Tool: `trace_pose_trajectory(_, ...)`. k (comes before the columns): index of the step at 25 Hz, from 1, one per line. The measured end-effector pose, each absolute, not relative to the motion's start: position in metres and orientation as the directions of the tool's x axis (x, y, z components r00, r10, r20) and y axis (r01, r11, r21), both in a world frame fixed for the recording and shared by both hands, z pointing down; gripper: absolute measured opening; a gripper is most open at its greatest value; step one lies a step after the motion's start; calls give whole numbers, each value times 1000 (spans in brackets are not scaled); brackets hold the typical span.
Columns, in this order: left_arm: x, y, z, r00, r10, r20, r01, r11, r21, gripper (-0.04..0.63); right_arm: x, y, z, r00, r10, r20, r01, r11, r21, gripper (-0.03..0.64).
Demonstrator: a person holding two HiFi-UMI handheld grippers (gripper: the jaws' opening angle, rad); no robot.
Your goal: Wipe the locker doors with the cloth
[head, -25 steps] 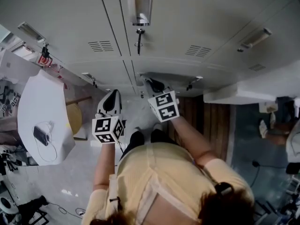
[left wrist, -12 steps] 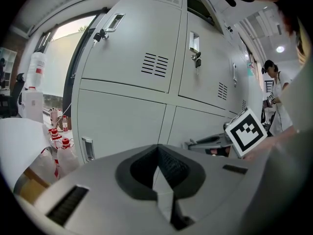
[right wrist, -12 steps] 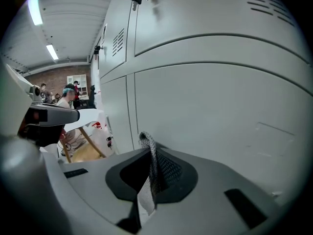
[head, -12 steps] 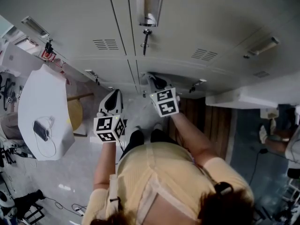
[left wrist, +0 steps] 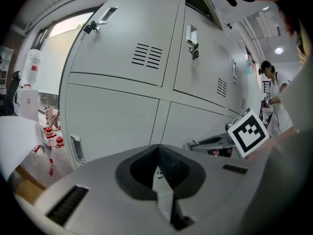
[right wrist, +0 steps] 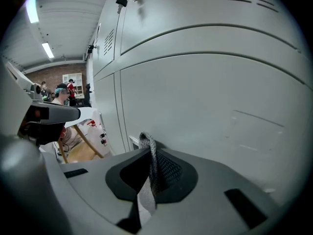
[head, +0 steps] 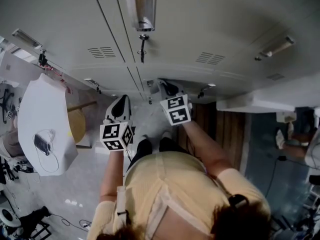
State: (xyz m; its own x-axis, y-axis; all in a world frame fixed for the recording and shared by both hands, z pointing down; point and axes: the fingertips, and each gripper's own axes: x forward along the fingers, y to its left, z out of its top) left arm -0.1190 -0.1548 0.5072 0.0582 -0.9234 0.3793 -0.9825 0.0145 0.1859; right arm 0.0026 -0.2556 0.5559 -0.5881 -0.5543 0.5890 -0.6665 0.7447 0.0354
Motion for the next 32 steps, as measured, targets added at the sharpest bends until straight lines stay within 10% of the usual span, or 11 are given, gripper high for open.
trace_pose_trajectory(32, -18, -234, 530, 314, -855, 413, -946, -245, 213, -8, 141, -285, 565, -379, -688, 619, -863, 504, 32, 17)
